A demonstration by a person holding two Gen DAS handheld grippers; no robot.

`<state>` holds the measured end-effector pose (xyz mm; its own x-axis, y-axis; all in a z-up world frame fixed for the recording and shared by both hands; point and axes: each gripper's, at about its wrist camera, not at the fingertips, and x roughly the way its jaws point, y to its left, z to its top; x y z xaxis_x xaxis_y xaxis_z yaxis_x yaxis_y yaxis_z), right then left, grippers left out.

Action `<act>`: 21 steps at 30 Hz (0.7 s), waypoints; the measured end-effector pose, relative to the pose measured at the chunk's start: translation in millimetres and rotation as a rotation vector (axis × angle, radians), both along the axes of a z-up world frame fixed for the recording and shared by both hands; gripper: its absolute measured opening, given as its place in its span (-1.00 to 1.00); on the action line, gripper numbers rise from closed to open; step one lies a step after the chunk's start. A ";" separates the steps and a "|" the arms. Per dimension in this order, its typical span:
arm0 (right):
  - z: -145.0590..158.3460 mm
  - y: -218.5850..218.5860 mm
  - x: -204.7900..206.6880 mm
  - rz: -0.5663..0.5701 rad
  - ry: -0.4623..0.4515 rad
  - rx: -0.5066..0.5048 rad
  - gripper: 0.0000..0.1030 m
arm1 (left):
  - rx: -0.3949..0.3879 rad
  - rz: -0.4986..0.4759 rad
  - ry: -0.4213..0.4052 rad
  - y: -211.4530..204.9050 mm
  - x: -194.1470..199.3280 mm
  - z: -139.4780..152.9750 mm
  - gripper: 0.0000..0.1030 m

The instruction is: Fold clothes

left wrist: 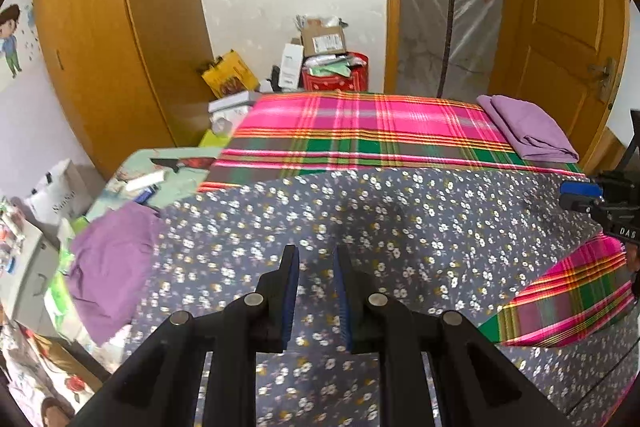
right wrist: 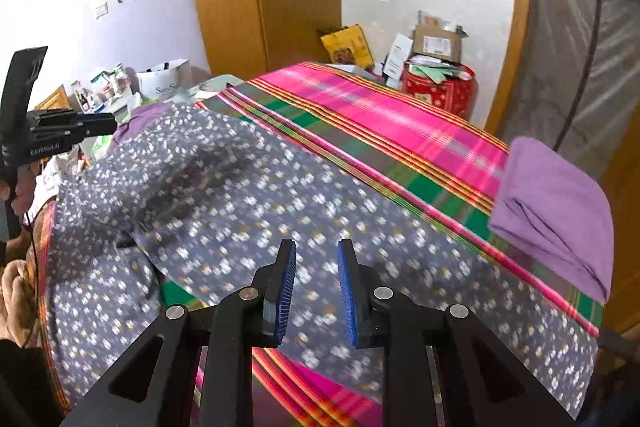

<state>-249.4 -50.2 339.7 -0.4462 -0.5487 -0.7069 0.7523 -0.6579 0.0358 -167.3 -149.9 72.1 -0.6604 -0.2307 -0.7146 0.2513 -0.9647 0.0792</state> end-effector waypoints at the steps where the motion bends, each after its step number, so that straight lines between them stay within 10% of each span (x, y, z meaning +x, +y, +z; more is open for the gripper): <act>1: 2.4 -3.9 0.4 0.002 0.002 -0.004 -0.57 | -0.010 0.004 0.005 -1.3 2.5 1.6 -0.67; 17: 18.9 -55.2 16.5 0.054 -0.015 -0.047 -0.57 | -0.007 0.026 -0.014 -49.7 10.3 0.2 -0.67; 21: 33.6 -58.2 14.2 0.042 0.018 -0.068 -0.08 | 0.002 0.053 0.022 -73.9 14.9 17.0 -0.67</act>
<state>-235.2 -108.4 373.3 -0.4340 -0.6139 -0.6594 0.7801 -0.6222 0.0659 -152.3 -223.8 89.2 -0.6625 -0.2645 -0.7008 0.3037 -0.9501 0.0714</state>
